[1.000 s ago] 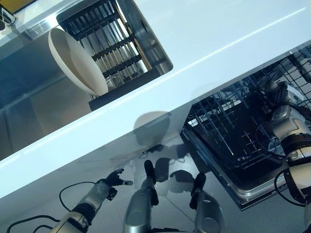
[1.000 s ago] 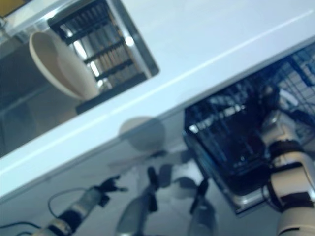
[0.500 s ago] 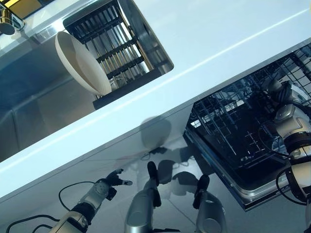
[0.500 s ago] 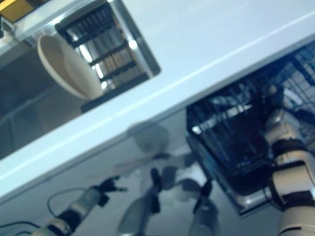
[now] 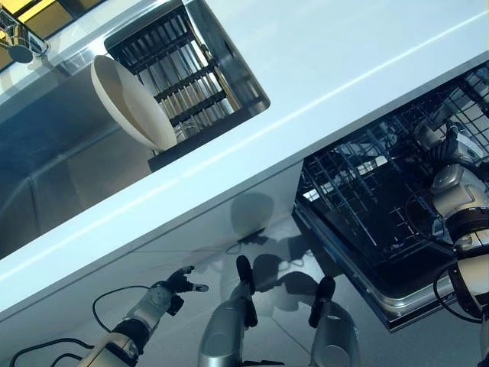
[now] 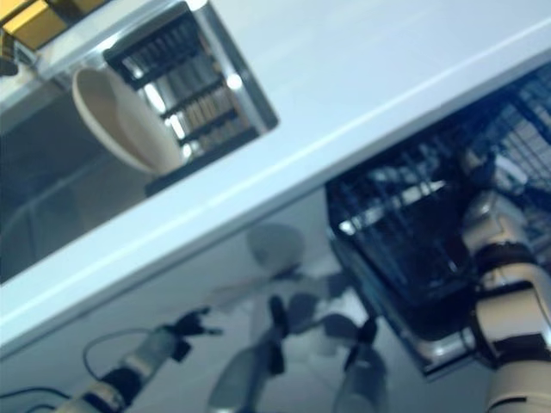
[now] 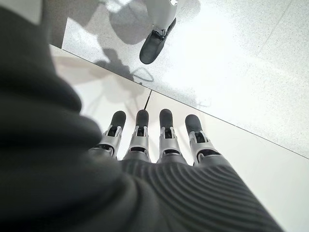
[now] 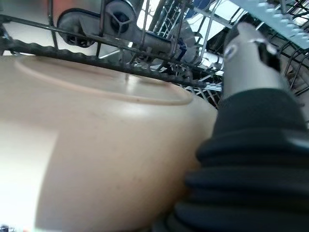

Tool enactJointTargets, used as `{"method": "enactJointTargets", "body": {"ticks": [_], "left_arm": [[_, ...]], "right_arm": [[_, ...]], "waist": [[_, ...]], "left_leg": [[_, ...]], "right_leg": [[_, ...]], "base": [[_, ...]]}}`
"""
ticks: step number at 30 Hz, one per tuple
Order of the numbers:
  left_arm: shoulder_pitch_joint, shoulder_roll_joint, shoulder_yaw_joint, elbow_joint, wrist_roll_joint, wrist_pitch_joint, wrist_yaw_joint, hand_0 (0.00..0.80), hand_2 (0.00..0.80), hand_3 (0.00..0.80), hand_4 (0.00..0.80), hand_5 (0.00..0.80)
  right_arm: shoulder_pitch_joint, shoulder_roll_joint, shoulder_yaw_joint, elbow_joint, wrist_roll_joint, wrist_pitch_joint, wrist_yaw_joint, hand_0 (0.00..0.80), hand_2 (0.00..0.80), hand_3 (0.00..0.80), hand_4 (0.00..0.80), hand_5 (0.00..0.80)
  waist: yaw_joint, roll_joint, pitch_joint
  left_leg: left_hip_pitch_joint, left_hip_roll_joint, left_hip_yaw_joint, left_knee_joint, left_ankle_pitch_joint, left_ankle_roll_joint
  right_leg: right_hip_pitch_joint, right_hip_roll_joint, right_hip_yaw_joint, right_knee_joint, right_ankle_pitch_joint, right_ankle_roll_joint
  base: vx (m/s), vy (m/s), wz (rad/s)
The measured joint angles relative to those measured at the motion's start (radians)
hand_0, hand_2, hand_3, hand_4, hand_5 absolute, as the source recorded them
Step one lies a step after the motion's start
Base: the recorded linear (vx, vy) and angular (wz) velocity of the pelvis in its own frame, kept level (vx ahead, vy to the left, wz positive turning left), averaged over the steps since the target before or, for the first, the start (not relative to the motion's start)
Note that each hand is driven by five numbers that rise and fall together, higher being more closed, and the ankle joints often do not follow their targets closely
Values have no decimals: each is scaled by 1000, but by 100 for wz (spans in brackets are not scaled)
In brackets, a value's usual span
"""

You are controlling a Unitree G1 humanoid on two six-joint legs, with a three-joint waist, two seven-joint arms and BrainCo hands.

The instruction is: Take plates into dishwasher

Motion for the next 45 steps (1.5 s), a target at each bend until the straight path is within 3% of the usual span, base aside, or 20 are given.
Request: {"method": "enactJointTargets", "body": {"ticks": [13,24,31,45], "left_arm": [[0,0,0,0,0,0,-1,0,0,0,0,0],[11,0,5,-1,2,0,-2,0,0,0,0,0],[16,0,12,-3,14,1,-6,0,0,0,0,0],[16,0,12,-3,14,1,-6,0,0,0,0,0]], "right_arm": [[10,0,-1,-13,19,2,-44,0,0,0,0,0],[76,-11,-23,-107,77,13,-86,0,0,0,0,0],[114,-27,-61,-138,92,12,-105,0,0,0,0,0],[114,-27,-61,-138,92,12,-105,0,0,0,0,0]], "waist": [[-6,0,0],[-51,-2,1],[-51,-8,3],[-51,-8,3]], "left_leg": [[0,0,0,0,1,1],[20,3,5,-1,-2,-2],[41,16,19,-1,-6,-8],[41,16,19,-1,-6,-8]], "right_leg": [[0,1,0,-1,0,0],[30,12,7,-30,9,3],[66,38,11,-83,32,-3],[66,38,11,-83,32,-3]], "base": [[0,0,0],[5,1,-1],[13,-3,-6],[0,0,0]]}}
